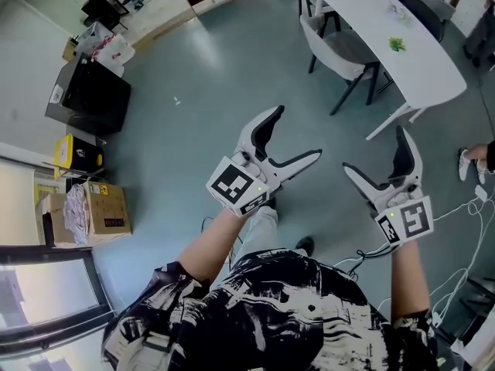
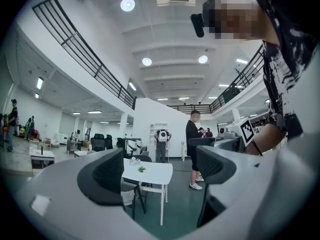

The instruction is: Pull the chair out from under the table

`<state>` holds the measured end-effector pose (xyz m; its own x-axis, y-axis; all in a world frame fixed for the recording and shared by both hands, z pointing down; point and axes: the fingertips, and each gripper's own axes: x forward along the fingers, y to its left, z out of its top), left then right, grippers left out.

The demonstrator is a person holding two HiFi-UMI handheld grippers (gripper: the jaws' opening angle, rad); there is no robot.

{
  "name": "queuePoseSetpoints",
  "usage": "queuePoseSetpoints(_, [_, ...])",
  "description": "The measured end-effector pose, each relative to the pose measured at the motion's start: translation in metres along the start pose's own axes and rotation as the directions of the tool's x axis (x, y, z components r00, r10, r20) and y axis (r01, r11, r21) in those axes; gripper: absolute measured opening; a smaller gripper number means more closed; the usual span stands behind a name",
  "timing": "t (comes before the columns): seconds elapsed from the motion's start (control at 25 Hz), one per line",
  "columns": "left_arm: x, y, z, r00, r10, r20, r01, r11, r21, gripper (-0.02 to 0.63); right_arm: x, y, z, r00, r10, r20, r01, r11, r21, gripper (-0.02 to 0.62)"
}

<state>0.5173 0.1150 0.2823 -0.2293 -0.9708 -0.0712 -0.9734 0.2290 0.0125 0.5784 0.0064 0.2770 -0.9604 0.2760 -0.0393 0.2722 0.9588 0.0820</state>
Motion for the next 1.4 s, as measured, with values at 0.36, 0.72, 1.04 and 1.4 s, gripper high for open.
queuePoseSetpoints(0.36, [0.004,0.151,0.003,0.999,0.005,0.04,-0.005,1.0,-0.007,0.433,0.126,-0.008,-0.002,0.999,-0.032,-0.023,0.031,0.999,-0.034,0.543])
queuePoseSetpoints(0.72, [0.009,0.293,0.006,0.999,-0.023,0.028,0.023,1.0,0.002,0.433,0.269,-0.025,-0.001,0.998,-0.065,-0.011,0.065,0.997,-0.036,0.543])
queuePoseSetpoints(1.04, [0.025,0.369,0.0,0.999,-0.031,0.019,0.031,0.999,-0.009,0.433,0.346,-0.042,-0.013,0.998,-0.062,-0.017,0.061,0.998,-0.029,0.543])
queuePoseSetpoints(1.4, [0.123,0.474,-0.022,0.996,-0.078,-0.039,0.079,0.996,0.047,0.433,0.453,-0.134,-0.042,0.998,-0.055,0.04,0.056,0.998,-0.014,0.543])
